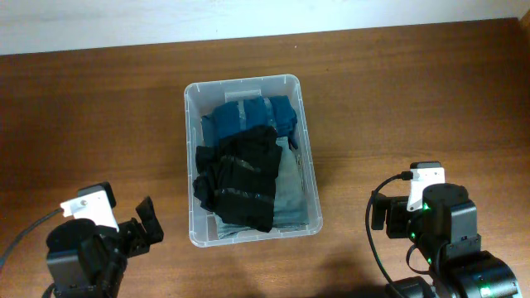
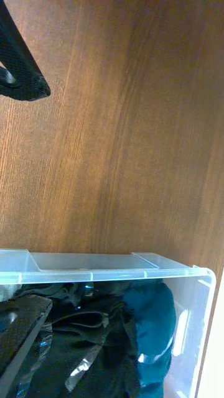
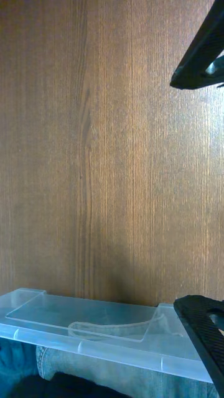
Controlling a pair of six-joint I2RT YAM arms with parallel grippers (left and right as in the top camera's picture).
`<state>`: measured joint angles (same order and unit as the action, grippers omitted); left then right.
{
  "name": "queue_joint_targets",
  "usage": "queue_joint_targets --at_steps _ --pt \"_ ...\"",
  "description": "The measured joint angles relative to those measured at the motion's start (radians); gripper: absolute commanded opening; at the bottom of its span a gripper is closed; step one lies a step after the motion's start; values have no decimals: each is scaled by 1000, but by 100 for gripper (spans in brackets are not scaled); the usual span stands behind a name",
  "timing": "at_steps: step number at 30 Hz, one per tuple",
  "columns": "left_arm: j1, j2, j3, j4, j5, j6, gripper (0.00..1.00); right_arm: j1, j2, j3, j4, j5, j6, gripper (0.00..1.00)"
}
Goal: Pack container
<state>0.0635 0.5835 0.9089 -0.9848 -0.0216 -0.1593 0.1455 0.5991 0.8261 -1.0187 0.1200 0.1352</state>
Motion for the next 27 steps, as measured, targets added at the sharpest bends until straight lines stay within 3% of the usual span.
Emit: queue_joint_targets --at_steps 7,14,17,22,27 --pt "0 0 0 0 0 2 99 0 -148 -49 21 7 0 99" --pt "0 1 0 -1 0 3 99 0 -565 -409 322 16 0 99" --pt "0 1 -1 -1 0 3 99 0 -580 -534 506 15 -2 99" --pt "0 2 -2 0 0 3 99 -5 -587 -766 969 37 -85 99" --pt "0 2 -2 0 0 3 99 -17 -584 -813 956 36 -113 98"
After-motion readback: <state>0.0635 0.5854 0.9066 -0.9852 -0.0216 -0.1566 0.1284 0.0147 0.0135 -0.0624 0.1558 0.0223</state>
